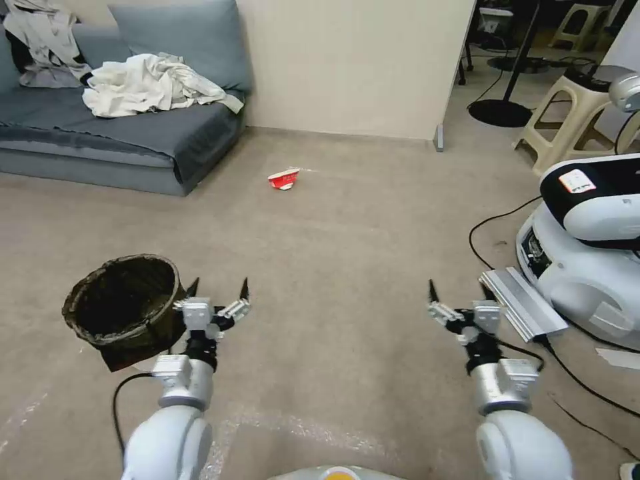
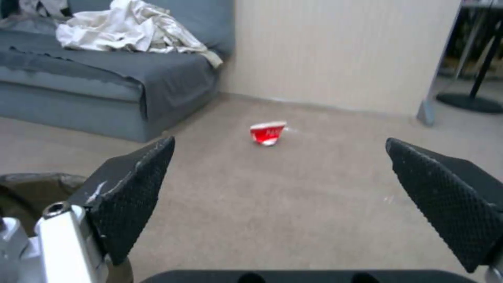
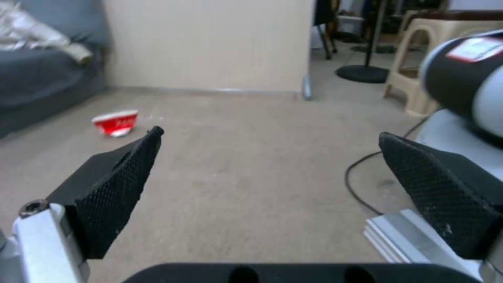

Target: Pick up the trash can from the floor.

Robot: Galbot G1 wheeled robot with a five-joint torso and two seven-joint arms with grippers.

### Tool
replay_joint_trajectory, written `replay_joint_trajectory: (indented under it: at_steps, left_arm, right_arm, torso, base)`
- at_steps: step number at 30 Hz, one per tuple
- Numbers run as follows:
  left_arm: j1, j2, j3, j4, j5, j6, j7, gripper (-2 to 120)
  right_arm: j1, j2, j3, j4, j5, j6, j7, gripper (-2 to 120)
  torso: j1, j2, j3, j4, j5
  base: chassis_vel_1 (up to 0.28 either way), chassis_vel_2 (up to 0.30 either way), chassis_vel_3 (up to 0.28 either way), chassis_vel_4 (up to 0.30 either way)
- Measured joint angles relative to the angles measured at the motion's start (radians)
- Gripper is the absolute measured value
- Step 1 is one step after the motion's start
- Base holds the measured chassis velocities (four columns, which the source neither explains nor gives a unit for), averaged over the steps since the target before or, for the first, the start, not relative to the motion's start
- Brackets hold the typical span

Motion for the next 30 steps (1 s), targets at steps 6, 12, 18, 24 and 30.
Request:
replay_joint_trajectory:
  at_steps: [6, 12, 18, 24, 30]
  left_arm:
    - [0.034, 0.012, -0.015, -0.004, 0.023, -0.056, -0.025, 100]
    - [0.042, 0.009, -0.013, 0.028, 0.033, -0.100, -0.026, 100]
    - [0.047, 0.006, -0.010, 0.030, 0.033, -0.099, -0.031, 100]
    - [0.052, 0.000, -0.012, 0.031, 0.035, -0.094, -0.032, 100]
    - [0.058, -0.009, -0.012, 0.031, 0.040, -0.094, -0.032, 100]
  right_arm:
    - [-0.069, 0.009, 0.058, 0.135, 0.080, -0.033, 0.006, 100]
    - [-0.079, 0.006, 0.062, 0.134, 0.105, 0.017, -0.017, 100]
    - [-0.075, 0.003, 0.059, 0.119, 0.108, 0.036, -0.019, 100]
    - [-0.071, -0.001, 0.057, 0.110, 0.112, 0.045, -0.023, 100]
    - [-0.069, -0.008, 0.057, 0.104, 0.119, 0.049, -0.024, 100]
  torso:
    - [0.000, 0.000, 0.000, -0.0004, -0.0007]
    - [0.000, 0.000, 0.000, 0.0000, -0.0001]
    - [0.000, 0.000, 0.000, -0.0001, 0.0000]
    - [0.000, 0.000, 0.000, -0.0001, 0.0000]
    - [0.000, 0.000, 0.000, -0.0001, 0.0000]
  base:
    - [0.000, 0.000, 0.000, 0.000]
    - [0.000, 0.000, 0.000, 0.000]
    - [0.000, 0.000, 0.000, 0.000]
    - [0.000, 0.000, 0.000, 0.000]
    - [0.000, 0.000, 0.000, 0.000]
